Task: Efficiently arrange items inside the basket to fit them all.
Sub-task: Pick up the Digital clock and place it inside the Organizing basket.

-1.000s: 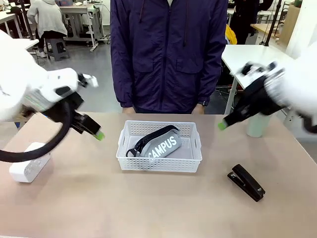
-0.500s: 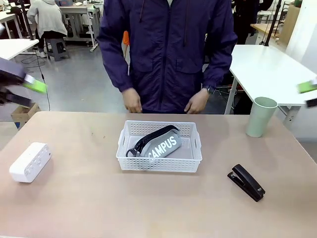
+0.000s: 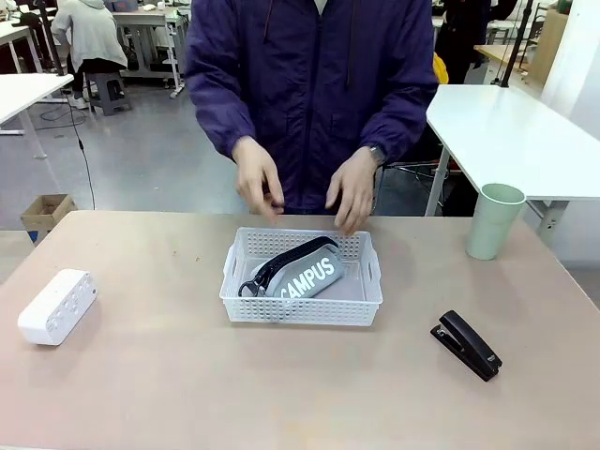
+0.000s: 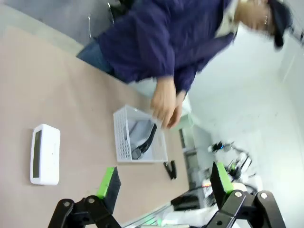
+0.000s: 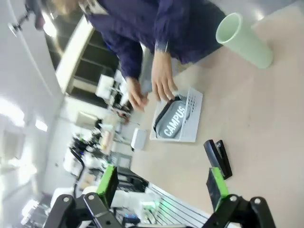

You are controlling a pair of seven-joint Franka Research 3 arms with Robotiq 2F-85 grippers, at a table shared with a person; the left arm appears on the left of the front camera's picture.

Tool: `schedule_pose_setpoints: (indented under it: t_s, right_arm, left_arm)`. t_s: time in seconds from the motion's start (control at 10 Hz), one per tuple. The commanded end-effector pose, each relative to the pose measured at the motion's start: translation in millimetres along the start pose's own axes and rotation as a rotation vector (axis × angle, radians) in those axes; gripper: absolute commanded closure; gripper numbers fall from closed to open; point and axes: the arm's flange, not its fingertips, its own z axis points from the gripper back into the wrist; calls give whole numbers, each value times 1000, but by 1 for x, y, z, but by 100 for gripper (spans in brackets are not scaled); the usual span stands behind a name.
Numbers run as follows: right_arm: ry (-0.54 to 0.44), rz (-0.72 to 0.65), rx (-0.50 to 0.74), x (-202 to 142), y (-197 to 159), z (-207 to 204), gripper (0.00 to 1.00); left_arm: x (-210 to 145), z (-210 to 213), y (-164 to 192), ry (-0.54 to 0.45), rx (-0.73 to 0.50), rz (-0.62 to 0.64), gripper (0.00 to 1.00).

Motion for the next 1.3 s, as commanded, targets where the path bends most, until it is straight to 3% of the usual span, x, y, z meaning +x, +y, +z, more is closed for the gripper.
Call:
schedule_pose_setpoints:
  t_s: [0.0, 0.3, 0.4, 0.5, 1.2]
  right_arm:
    - [-47, -39, 118, -4, -35, -6, 0]
    - [-138, -104, 127, -13, -70, 0, 0]
    - [-171, -80, 11, -12, -63, -9, 0]
    - [-111, -131, 116, -9, -71, 8, 0]
    - [-111, -131, 116, -9, -71, 8, 0]
  left_arm:
    - [-21, -26, 32, -10, -70, 66, 0]
    - [-27, -45, 53, -55, -66, 195, 0]
    - [-26, -55, 50, -97, 63, 244, 0]
    - [7, -23, 59, -31, -76, 190, 0]
    - [3, -20, 57, -23, -59, 212, 0]
